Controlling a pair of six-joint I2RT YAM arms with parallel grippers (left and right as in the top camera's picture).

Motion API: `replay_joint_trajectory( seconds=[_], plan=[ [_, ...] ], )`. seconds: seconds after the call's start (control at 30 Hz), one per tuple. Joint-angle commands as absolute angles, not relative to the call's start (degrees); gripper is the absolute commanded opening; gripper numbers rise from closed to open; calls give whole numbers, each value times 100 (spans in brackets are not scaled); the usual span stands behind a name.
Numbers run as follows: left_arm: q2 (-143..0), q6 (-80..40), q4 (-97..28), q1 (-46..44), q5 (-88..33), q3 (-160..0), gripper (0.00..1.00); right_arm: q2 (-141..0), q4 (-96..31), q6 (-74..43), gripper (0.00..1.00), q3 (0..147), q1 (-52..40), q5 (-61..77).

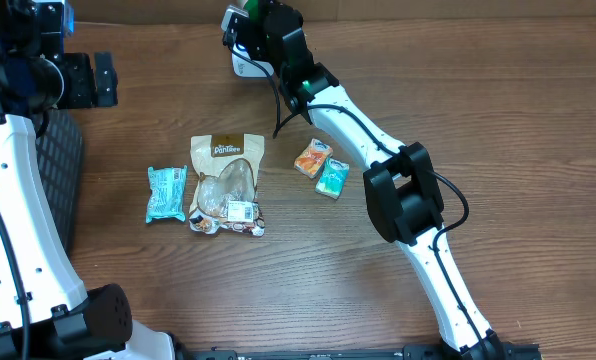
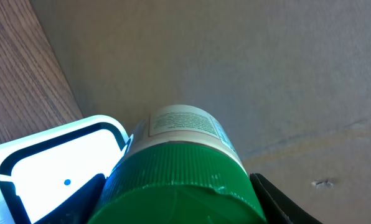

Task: Scan the item barcode
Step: 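Lift the green-capped jar and carry it to the scanner, then carry the jar right and set it down on the table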

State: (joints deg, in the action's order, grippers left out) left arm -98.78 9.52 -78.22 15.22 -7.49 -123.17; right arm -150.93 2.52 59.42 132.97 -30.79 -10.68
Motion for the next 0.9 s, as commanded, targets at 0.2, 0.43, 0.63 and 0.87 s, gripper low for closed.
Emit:
replay_joint_trajectory(
  seconds=[0.2, 0.43, 0.63, 0.87],
  plan=[
    [-9856, 1074, -7817, 1535, -727, -12433, 99, -14934, 445, 5227, 37, 13423, -3089, -1000],
    [-9856, 1072, -7817, 1535, -727, -12433, 99, -14118, -506, 3798, 39, 13423, -3089, -886],
    [-9856, 1074, -7817, 1535, -727, -12433, 99, -12798, -2536, 1695, 40, 13423, -3083, -401],
    [-9856, 1074, -7817, 1535, -727, -12433, 100, -11321, -5076, 45, 40, 13423, -2777, 563]
  ],
)
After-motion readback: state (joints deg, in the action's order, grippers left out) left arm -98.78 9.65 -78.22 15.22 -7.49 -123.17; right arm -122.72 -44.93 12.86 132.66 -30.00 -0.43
